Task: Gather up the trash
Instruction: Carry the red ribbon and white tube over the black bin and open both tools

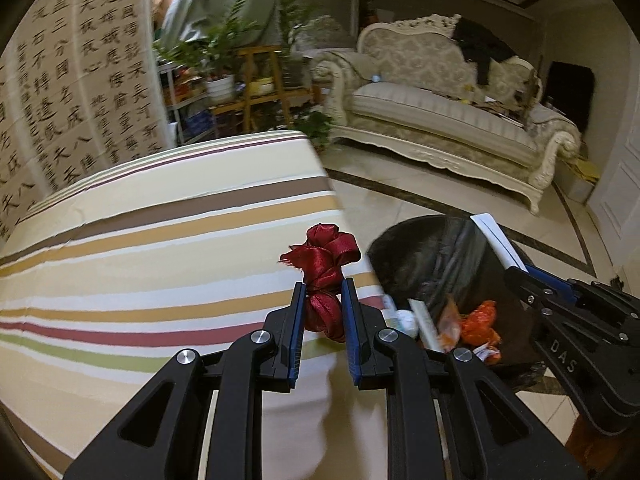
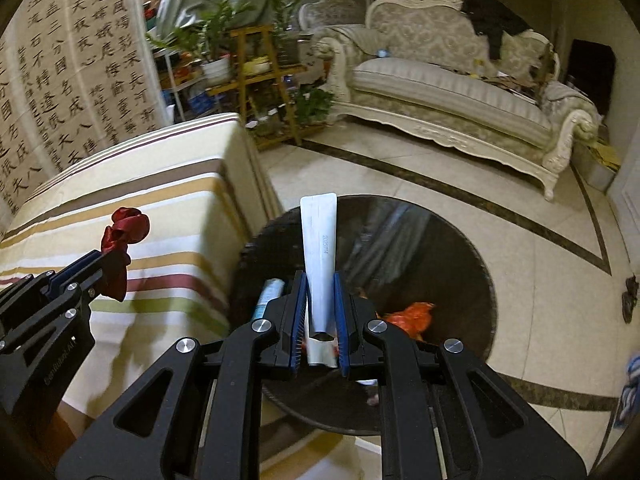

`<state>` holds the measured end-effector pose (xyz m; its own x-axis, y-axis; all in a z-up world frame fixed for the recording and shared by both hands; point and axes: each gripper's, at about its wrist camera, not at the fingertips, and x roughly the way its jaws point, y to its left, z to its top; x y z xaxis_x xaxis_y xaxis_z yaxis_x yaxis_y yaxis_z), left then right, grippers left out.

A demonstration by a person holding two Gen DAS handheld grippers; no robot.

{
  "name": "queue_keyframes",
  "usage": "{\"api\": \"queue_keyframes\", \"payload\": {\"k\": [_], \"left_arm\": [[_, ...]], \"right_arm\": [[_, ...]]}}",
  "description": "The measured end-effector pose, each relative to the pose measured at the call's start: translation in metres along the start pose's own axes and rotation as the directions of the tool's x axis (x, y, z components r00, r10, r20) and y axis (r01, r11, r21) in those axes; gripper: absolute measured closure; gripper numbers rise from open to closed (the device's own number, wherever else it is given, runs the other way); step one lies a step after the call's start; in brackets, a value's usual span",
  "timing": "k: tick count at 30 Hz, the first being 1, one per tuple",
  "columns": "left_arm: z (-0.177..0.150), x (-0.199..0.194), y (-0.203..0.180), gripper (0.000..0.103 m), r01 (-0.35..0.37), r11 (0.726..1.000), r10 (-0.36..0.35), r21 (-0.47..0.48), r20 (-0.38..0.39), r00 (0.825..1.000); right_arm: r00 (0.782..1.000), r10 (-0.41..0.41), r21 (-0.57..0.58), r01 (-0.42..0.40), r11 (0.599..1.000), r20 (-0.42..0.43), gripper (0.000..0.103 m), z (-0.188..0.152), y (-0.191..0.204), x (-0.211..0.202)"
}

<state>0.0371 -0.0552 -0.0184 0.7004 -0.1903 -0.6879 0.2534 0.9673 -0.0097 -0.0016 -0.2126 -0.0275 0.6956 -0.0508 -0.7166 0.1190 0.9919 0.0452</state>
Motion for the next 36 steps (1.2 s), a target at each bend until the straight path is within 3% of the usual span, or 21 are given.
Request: {"api": "queue_keyframes", "payload": {"k": [19,22,25,27,32,36], "left_arm": [[0.013,0.031,-0.053,0.084,0.029,0.996,-0.027,0.085,-0.022,0.999],[0.017,0.036,-0.056,0.084,0.025,0.996,-0.023,0.09,-0.02,1.0],[0.016,0.037,-0.057,0.082,0.029,0.995,-0.027,0.094,-0.027,0.999],[0.016,0.037,-0.059,0.069,0.024,0.995,-0.022,0.098,-0.024,0.999],[0.017,0.038,-0.059,0.054,0.01,0.996,-0.01,0.088,-0.011,1.0],[0.016,0.033,-0.057,0.04,-0.01,0.996,0.009,0.086,0.013,1.0]], "right_arm": [[0.999,-0.046,0.083,0.047,0.995,-0.013,0.088,0.003,-0.048,0.016],[0.999,-0.052,0.095,0.053,0.994,-0.012,0.086,0.003,-0.051,0.017],[0.998,-0.055,0.109,0.056,0.992,-0.012,0.078,0.003,-0.055,0.019],[0.998,-0.056,0.112,0.057,0.992,-0.014,0.078,0.004,-0.057,0.02],[0.998,-0.06,0.116,0.061,0.991,-0.013,0.077,0.005,-0.059,0.02],[0.997,-0.072,0.119,0.072,0.99,-0.003,0.066,0.003,-0.062,0.015]]}}
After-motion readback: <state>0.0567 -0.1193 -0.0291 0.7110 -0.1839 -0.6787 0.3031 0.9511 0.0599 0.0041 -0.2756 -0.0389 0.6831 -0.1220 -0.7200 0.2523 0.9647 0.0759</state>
